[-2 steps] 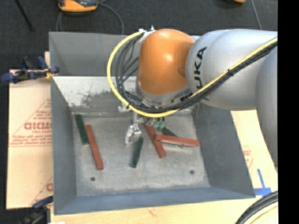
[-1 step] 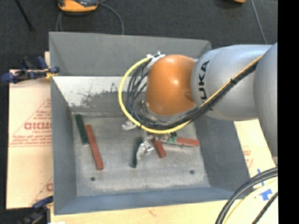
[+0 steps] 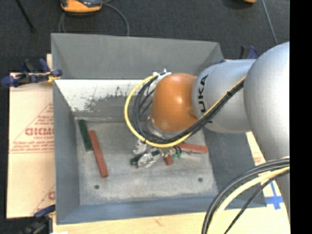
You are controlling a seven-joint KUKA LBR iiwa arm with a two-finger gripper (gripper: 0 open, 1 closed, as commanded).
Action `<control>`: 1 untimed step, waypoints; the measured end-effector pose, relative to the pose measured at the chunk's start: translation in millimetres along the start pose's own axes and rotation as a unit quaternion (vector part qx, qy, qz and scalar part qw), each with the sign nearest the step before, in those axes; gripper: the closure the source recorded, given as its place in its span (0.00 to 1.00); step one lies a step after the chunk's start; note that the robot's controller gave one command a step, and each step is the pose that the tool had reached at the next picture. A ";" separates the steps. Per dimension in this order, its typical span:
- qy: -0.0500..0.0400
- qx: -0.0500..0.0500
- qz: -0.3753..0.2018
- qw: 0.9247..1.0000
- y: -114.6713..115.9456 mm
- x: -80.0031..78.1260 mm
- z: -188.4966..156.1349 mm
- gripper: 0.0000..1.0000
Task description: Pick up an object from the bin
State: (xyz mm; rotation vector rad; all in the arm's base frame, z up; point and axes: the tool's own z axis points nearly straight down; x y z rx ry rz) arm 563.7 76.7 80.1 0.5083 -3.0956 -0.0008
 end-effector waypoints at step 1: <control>0.000 0.000 0.000 1.000 0.0 0.0 0.0 1.00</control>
Offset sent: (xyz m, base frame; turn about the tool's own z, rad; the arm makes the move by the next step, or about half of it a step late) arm -0.0054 -0.0235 0.1585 -0.0948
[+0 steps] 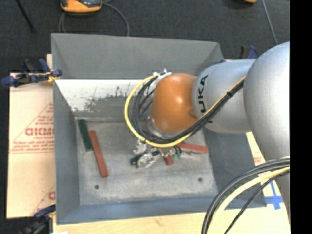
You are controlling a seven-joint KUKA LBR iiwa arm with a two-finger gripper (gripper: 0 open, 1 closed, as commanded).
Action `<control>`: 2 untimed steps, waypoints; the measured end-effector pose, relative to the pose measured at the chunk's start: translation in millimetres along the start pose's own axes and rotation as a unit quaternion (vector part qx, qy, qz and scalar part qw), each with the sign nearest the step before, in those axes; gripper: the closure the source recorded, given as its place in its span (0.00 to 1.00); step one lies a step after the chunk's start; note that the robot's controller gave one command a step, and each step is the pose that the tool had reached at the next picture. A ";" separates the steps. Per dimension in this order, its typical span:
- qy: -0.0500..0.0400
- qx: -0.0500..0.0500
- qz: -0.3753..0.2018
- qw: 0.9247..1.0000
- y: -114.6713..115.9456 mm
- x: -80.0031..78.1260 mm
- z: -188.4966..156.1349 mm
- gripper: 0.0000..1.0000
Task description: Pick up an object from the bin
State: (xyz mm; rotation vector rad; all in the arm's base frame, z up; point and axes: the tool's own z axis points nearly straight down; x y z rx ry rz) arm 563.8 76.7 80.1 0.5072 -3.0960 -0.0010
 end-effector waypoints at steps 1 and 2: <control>-0.007 0.002 -0.046 0.999 -22.3 11.3 -161.8 1.00; -0.005 0.002 -0.046 0.999 -21.8 11.9 -160.1 1.00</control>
Offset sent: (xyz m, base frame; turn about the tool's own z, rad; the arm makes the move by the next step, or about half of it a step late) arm 0.0000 0.0000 0.0000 0.0000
